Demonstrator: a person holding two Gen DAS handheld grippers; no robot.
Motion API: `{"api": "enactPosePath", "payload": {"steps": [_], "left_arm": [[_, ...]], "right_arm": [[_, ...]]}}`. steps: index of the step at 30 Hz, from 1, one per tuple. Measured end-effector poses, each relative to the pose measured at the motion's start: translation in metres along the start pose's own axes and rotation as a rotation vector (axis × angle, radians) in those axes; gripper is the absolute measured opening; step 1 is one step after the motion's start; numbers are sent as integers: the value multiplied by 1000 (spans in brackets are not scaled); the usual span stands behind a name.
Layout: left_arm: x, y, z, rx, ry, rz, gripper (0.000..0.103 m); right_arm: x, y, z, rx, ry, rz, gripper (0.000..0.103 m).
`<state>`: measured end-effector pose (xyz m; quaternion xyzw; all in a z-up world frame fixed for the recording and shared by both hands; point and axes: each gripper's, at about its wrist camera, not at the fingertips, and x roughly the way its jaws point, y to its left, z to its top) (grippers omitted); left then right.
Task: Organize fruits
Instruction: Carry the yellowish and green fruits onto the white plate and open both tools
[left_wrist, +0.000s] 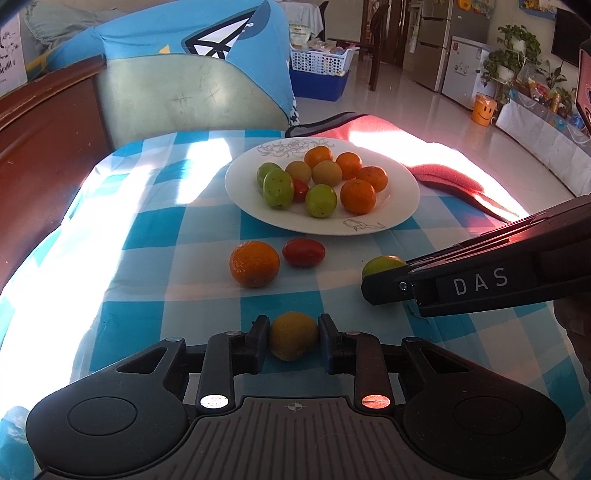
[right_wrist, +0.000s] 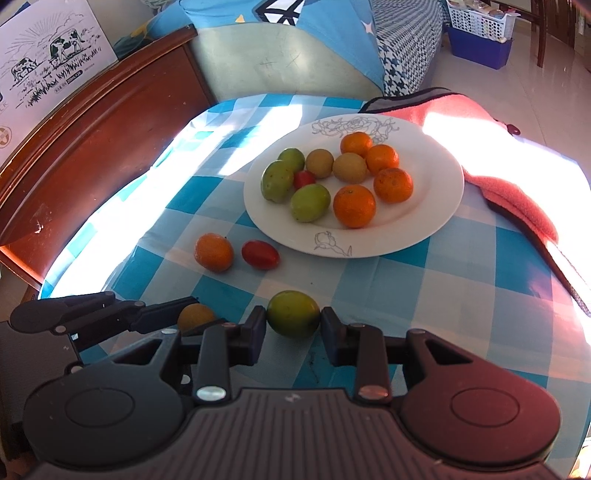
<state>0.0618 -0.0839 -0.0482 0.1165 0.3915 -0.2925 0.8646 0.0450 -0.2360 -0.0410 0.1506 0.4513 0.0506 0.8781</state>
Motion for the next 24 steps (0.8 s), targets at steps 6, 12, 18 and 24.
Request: {"api": "enactPosePath", "payload": {"steps": [6, 12, 18, 24], "left_arm": [[-9, 2, 8, -17, -32, -2, 25], [-26, 7, 25, -41, -111, 2, 25], [-36, 12, 43, -65, -162, -7, 25], [-40, 21, 61, -118, -190, -29, 25]], "right_arm": [[-10, 1, 3, -8, -26, 9, 32], [-35, -2, 14, -4, -92, 26, 32], [-50, -3, 27, -21, -134, 31, 33], [-51, -12, 36, -29, -137, 10, 33]]}}
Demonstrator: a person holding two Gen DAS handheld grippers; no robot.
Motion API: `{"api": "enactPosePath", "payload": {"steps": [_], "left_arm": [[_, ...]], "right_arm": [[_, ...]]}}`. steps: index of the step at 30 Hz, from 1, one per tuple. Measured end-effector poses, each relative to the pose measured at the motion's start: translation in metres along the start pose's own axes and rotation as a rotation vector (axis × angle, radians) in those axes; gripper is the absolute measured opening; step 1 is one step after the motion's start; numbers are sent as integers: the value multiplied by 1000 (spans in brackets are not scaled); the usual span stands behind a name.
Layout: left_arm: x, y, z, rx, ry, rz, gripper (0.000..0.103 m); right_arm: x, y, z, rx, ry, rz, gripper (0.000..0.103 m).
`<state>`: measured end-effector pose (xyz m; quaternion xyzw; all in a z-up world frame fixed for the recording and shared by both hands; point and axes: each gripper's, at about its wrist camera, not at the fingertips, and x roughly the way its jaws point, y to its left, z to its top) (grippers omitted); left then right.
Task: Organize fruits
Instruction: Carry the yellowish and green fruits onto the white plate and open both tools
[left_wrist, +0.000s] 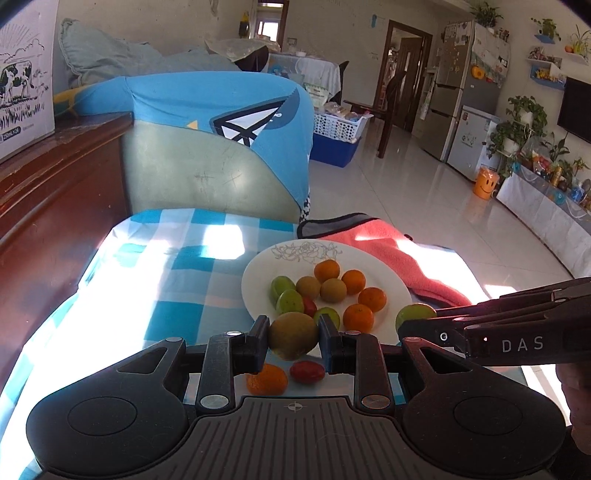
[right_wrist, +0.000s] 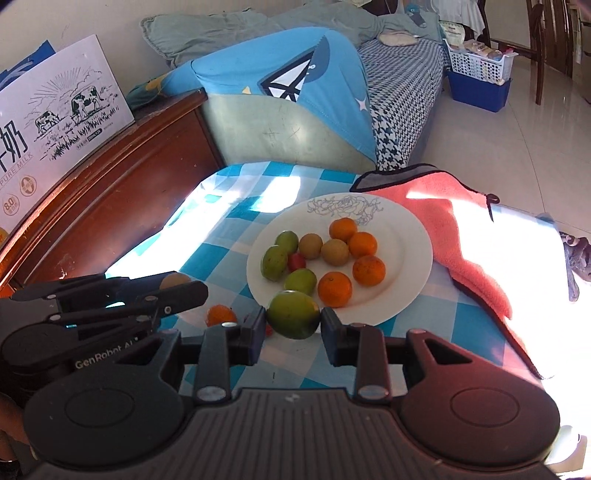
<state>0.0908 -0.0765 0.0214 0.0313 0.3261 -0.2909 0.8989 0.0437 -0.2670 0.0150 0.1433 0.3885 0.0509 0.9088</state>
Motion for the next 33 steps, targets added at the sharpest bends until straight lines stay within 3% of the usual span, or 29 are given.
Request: {"api": "enactPosePath", "payload": {"steps": [13, 18, 33], "left_arm": [[41, 3, 32, 9, 3, -20, 25], [65, 5, 41, 16, 14, -45, 26], [127, 27, 59, -34, 56, -21, 26]], "right_arm": [[17, -38, 30, 127, -45, -37, 33], [31, -46, 36, 195, -33, -4, 33], [69, -40, 38, 166, 4, -4, 33]]}}
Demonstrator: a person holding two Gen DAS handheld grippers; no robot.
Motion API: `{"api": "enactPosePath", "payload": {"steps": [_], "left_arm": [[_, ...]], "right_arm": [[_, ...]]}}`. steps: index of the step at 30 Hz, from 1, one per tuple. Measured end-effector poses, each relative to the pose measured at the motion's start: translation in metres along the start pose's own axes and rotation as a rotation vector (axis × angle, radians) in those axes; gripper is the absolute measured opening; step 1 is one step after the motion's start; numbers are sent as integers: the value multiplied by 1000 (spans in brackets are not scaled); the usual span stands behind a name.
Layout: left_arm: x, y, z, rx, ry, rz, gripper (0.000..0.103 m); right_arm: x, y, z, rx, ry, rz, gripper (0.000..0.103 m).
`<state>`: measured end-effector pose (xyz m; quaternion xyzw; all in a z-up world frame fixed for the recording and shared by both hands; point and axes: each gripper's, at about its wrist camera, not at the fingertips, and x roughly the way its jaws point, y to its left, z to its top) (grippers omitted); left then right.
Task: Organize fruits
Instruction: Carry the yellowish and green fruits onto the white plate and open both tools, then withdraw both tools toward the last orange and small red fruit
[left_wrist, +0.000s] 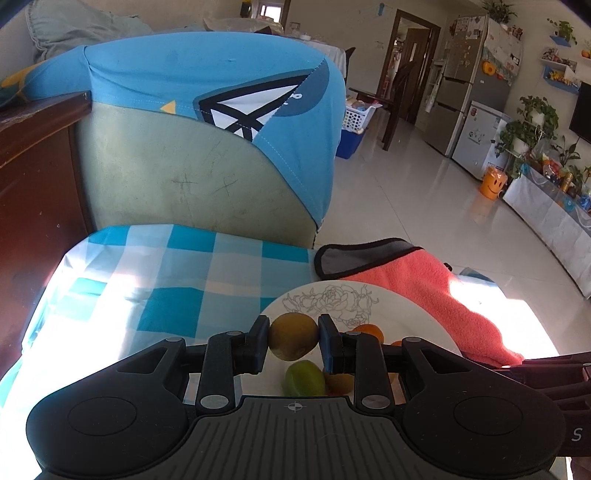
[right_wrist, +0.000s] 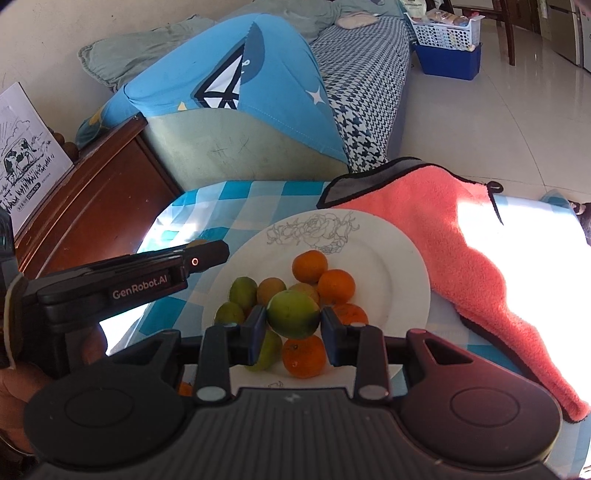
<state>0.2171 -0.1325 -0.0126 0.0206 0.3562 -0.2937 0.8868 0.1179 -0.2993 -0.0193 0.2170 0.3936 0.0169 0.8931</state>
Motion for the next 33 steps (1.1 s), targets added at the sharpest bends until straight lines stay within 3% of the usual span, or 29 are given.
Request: {"api": "enactPosePath", "payload": {"steps": [16, 21, 26, 33], "left_arm": [[14, -4, 5, -40, -6, -17, 28], [-5, -4, 10, -57, -39, 6, 48], [-33, -11, 8, -5, -59, 55, 64], [-65, -7, -2, 8, -22, 105, 67]], "right_arm": [[18, 0, 4, 5, -11, -21, 36], [12, 0, 6, 16, -16, -9, 36], [-1, 5, 5, 4, -33, -1, 36], [-22, 12, -2, -26, -51, -15, 42]]}}
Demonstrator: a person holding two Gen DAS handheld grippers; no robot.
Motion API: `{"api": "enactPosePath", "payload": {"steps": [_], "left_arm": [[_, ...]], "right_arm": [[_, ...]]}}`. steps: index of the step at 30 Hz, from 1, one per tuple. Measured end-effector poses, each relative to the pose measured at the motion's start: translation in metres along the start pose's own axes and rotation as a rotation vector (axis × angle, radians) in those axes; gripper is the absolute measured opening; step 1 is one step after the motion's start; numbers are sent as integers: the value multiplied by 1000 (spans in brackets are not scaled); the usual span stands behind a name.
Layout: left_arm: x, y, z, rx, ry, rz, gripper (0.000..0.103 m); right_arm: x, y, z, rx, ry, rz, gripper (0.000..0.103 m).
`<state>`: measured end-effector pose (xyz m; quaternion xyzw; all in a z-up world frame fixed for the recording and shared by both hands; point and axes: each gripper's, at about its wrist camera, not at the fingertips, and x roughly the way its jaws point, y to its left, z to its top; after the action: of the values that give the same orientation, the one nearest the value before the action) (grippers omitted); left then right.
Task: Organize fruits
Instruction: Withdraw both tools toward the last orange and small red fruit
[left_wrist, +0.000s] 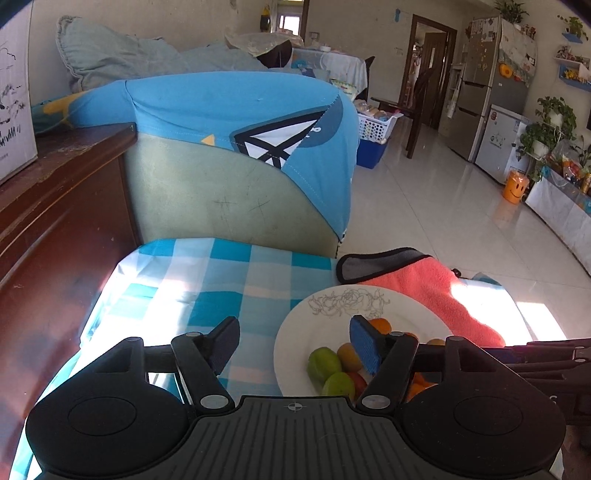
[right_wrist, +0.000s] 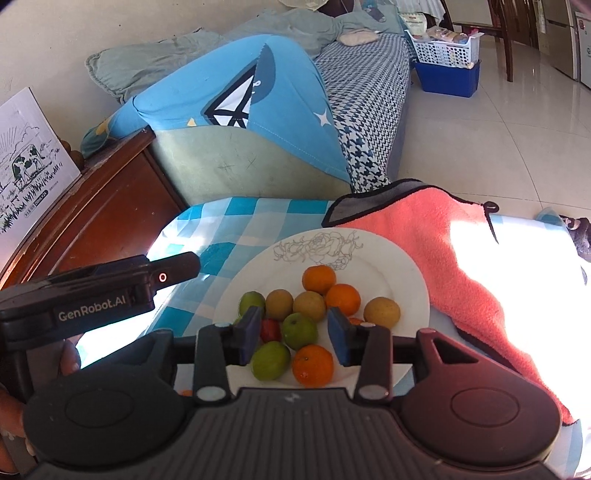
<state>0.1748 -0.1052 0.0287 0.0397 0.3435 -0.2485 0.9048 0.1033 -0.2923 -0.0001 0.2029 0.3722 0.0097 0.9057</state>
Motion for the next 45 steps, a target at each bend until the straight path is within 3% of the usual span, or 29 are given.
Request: {"api": "enactPosePath", "payload": {"steps": [8, 17, 27, 34, 45], "left_arm": [[-27, 10, -29, 8, 56, 59, 68], [-54, 10, -56, 35, 50, 72, 74], [-60, 32, -64, -38, 62, 98, 81], [-55, 37, -66, -51, 82, 136, 83], [-53, 45, -70, -76, 102, 135, 84]], "right_arm": [[-12, 0, -17, 6, 40, -32, 42], [-26, 13, -50, 6, 34, 24, 42], [-3, 35, -78, -16, 76, 33, 41], [15, 40, -82, -16, 76, 32, 41], [33, 52, -81, -74, 39, 6, 41]]}}
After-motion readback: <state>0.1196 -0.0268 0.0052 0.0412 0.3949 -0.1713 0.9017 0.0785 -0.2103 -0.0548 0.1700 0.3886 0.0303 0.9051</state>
